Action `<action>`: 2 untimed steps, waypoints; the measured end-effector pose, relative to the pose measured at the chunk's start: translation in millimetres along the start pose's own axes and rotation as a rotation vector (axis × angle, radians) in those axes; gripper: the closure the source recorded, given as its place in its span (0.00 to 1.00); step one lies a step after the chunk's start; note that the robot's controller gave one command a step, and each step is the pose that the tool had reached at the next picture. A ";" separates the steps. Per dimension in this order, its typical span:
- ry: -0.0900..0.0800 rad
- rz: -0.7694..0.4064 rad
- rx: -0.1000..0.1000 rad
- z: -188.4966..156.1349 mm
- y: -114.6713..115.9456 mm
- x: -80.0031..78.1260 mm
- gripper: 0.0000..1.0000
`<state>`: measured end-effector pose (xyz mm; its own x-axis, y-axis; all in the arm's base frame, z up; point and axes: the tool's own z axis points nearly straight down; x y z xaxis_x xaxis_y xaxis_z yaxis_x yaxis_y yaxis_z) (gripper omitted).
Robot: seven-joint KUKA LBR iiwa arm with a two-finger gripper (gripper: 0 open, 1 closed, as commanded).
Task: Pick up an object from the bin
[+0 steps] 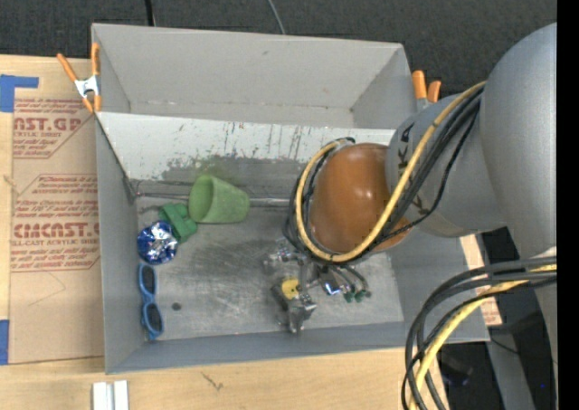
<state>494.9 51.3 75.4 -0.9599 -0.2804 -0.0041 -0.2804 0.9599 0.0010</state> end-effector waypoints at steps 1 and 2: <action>-0.005 -0.052 0.001 2.0 -56.6 5.4 0.00; -0.010 -0.097 0.004 2.2 11.5 0.9 0.00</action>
Offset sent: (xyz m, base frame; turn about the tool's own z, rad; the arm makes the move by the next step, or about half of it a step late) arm 0.0082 -0.0556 -0.0042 -0.0533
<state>490.8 62.1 73.2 -0.9281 -0.3720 -0.0138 -0.3720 0.9282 -0.0034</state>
